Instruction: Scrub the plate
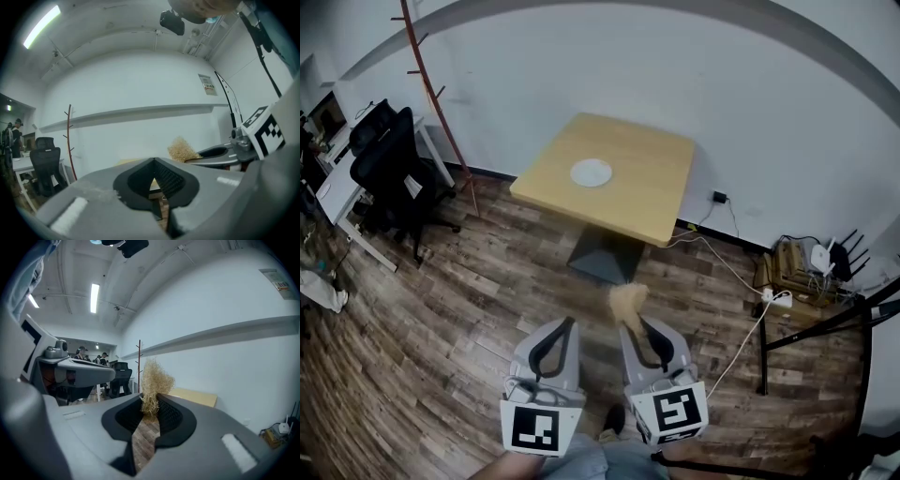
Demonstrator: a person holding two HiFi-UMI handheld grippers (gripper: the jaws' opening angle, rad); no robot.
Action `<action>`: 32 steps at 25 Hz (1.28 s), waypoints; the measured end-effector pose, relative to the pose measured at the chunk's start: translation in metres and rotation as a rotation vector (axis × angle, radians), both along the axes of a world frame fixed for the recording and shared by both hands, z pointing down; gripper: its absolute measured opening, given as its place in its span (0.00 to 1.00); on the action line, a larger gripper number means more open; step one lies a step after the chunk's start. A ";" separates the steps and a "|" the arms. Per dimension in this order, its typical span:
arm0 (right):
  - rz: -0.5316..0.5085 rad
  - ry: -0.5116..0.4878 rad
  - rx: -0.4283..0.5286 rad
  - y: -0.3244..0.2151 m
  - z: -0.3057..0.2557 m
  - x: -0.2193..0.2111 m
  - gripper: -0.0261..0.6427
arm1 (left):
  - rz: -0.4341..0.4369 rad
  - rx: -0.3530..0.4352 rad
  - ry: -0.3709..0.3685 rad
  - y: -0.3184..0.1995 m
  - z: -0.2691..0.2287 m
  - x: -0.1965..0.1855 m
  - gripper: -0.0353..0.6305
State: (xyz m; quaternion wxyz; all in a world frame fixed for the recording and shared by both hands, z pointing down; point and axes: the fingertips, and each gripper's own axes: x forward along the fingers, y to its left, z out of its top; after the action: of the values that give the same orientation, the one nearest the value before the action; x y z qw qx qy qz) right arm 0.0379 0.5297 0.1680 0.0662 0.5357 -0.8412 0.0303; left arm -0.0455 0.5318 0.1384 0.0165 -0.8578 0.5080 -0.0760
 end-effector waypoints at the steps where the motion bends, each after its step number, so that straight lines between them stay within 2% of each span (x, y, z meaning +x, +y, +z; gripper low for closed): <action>1: 0.002 0.002 -0.011 -0.006 0.005 -0.001 0.15 | 0.001 -0.009 0.003 -0.006 0.004 -0.002 0.08; 10: 0.000 0.031 -0.029 -0.092 0.017 -0.034 0.15 | 0.028 -0.001 0.040 -0.098 0.005 -0.031 0.08; 16: 0.023 0.072 0.016 -0.149 -0.005 -0.056 0.15 | 0.044 0.040 0.068 -0.158 -0.012 -0.057 0.08; 25: 0.048 0.117 0.086 -0.206 -0.030 -0.079 0.15 | 0.081 0.118 0.113 -0.215 -0.039 -0.076 0.08; 32: 0.076 0.139 0.100 -0.230 -0.032 -0.084 0.15 | 0.101 0.095 0.127 -0.242 -0.031 -0.083 0.08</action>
State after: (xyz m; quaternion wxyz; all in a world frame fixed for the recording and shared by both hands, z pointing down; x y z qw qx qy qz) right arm -0.0459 0.2994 0.1356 0.0966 0.5705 -0.8143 -0.0465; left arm -0.1285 0.2900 0.1072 0.0289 -0.8837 0.4671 0.0037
